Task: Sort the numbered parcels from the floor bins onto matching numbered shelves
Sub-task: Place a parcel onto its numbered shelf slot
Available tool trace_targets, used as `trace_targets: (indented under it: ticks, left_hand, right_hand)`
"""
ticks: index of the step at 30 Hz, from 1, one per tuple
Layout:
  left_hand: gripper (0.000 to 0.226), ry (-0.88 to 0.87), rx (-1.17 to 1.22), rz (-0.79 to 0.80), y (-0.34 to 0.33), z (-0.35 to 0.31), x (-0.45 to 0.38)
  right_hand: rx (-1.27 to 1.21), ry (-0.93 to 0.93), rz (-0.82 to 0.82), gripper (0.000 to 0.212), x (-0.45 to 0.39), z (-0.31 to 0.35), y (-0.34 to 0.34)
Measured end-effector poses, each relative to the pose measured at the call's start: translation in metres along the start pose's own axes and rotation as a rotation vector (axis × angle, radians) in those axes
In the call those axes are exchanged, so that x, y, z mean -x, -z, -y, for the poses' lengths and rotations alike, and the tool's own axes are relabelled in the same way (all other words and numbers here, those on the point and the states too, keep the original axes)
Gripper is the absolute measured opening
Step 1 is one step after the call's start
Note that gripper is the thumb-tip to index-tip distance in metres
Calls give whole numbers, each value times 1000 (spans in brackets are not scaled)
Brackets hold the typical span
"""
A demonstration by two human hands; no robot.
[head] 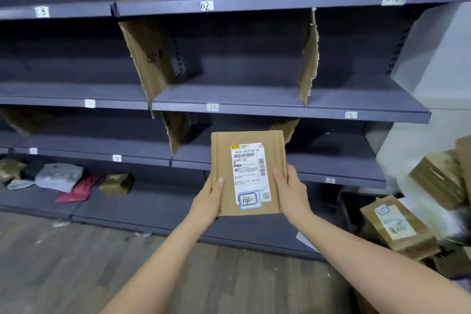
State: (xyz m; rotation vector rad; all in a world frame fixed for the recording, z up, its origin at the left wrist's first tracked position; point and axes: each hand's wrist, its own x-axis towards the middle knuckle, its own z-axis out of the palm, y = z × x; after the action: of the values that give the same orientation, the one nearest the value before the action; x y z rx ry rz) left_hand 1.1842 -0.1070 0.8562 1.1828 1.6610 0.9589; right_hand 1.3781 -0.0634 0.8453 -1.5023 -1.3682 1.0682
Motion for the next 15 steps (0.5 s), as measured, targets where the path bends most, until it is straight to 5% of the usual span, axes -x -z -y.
trace_targets:
  ticks: [15]
  left_hand:
    - [46,223,-34,-7,94,52,-141]
  right_hand:
    - [39,-186,88,31,-118,2,-144]
